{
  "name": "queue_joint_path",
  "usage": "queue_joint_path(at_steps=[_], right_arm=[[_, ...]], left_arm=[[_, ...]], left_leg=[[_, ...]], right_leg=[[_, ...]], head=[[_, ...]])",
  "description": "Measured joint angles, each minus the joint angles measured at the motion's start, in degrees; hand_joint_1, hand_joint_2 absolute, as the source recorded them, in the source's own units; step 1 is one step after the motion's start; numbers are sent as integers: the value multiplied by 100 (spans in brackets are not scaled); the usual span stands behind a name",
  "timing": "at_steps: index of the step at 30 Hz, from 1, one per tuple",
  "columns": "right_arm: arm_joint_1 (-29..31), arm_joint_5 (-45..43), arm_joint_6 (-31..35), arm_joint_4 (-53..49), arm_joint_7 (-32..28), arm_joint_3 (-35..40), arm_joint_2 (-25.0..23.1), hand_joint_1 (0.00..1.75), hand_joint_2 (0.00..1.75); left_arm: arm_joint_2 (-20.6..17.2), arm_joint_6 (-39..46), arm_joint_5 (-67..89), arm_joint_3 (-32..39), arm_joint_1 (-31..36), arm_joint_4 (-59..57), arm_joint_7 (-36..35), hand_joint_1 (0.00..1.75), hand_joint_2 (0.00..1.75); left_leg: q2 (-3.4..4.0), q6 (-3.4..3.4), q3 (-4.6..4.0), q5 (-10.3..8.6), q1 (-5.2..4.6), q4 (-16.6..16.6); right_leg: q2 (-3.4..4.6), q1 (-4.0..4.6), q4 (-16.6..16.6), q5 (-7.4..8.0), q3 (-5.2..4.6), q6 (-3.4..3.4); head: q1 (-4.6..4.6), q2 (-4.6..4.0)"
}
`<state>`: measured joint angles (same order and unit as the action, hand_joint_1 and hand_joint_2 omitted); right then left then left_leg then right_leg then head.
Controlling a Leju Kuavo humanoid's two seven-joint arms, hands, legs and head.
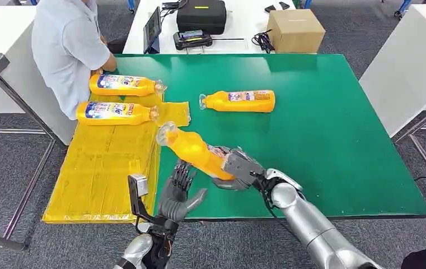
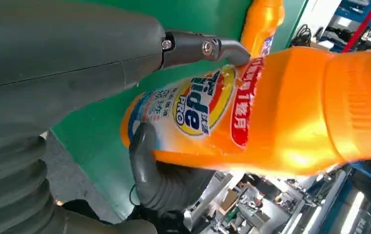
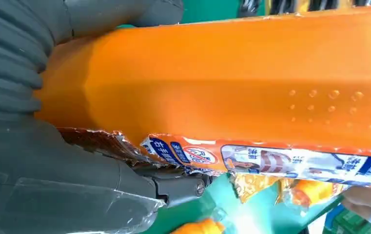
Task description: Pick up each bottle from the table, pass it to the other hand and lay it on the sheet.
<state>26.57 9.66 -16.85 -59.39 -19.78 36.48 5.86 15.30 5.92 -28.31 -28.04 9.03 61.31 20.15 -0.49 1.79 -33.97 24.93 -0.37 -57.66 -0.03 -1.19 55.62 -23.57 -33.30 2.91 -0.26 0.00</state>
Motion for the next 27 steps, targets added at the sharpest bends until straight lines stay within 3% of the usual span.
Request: queue_joint_path(at_steps=[12, 20, 21, 22, 24, 25, 26, 27], right_arm=[[92, 53, 76, 219, -131, 474, -234, 175, 175], [78, -68, 50, 273, -142, 619, -332, 175, 175], [78, -87, 44, 287, -147, 625, -341, 175, 175], [78, -105, 35, 302, -158, 641, -350, 175, 175], [77, -142, 15, 328, -173, 660, -356, 175, 175], [77, -149, 13, 337, -179, 665, -359, 157, 175], [78, -173, 13, 350, -184, 667, -372, 157, 175], [78, -199, 13, 361, -197, 667, -383, 28, 175]], left_arm=[[135, 417, -13, 194, 250, -378, 254, 0, 175], [225, 253, -426, 394, 293, -446, 256, 0, 175], [232, 229, -446, 405, 284, -435, 256, 150, 175], [236, 197, -492, 415, 263, -389, 258, 175, 175], [238, 144, -546, 431, 217, -297, 273, 175, 175], [247, 113, -560, 442, 195, -260, 287, 175, 175], [249, 68, -597, 453, 163, -201, 317, 175, 175], [249, 12, -620, 472, 126, -138, 330, 175, 175]], left_leg=[[-2, 0, -13, 0, -1, 0], [-2, 0, -17, 0, -1, 0], [-2, 0, -18, 0, -1, 0], [-2, 0, -18, 0, -1, 0], [-2, 0, -19, 0, -1, 0], [-2, 0, -20, 0, -1, 0], [-1, 0, -20, 0, -1, 0], [0, 0, -20, 0, -1, 0]], right_leg=[[-1, -1, 0, 0, -13, 0], [-1, -1, 0, 0, -17, 0], [-1, -1, 0, 0, -18, 0], [-1, -1, 0, 0, -18, 0], [-1, -1, 0, 0, -20, 0], [-1, -1, 0, 0, -20, 0], [-1, -1, -1, 0, -21, 0], [0, -1, -1, 0, -22, 0]], head=[[4, 0], [2, 0], [2, 0], [2, 0], [2, 0], [2, 0], [2, 0], [0, 0]])
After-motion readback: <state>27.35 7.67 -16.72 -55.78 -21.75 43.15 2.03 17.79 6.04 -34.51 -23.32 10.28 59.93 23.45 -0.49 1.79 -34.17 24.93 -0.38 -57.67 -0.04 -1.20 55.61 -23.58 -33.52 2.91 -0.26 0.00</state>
